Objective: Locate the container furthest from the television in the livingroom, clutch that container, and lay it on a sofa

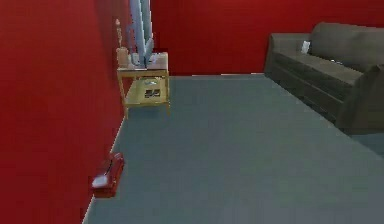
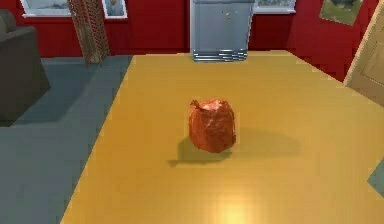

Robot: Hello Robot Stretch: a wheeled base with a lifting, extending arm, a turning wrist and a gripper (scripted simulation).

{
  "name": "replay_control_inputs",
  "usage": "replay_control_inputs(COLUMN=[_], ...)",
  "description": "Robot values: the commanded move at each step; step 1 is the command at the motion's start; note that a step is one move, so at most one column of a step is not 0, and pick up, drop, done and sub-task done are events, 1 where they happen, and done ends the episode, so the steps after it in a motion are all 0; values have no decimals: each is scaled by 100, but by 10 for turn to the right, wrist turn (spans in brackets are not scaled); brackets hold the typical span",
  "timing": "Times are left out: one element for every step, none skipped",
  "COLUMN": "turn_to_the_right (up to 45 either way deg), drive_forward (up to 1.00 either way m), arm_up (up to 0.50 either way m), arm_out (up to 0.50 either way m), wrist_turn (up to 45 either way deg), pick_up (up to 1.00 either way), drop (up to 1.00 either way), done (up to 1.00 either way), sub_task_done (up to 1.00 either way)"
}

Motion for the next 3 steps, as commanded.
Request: replay_control_inputs(turn_to_the_right=[-60, 0, 30], drive_forward=[0, 50, 0], arm_up=[0, 0, 0], arm_out=[0, 0, 0], wrist_turn=[0, 0, 0], pick_up=[0, 0, 0], drop=[0, 0, 0], done=[0, 0, 0], sub_task_done=[0, 0, 0])
